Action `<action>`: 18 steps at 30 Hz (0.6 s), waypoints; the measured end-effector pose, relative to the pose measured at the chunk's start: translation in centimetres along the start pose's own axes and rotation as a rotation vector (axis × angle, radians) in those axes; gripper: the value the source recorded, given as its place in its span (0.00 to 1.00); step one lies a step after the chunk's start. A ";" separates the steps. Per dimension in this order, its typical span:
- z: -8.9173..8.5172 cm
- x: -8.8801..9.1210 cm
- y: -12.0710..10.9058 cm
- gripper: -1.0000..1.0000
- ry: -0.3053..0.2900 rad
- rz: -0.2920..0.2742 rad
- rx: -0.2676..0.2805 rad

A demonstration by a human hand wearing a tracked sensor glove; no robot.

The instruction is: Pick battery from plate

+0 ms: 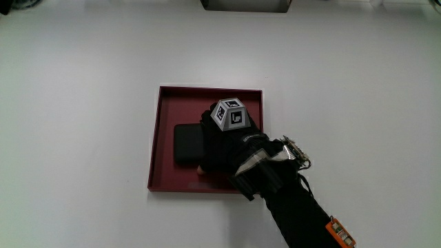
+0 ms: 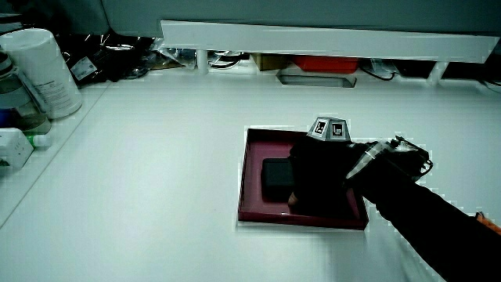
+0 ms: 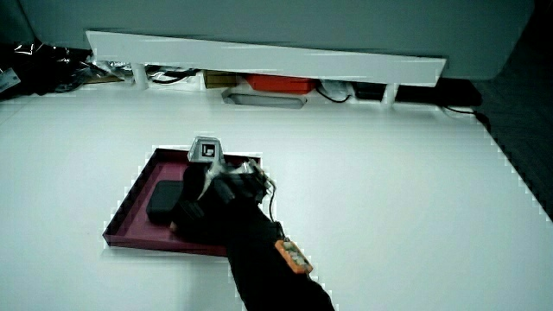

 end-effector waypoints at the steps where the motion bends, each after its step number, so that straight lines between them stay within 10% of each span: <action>1: 0.1 -0.1 -0.1 0.80 0.003 0.013 0.024; 18: 2.5 -0.3 -2.7 1.00 -0.008 0.093 0.096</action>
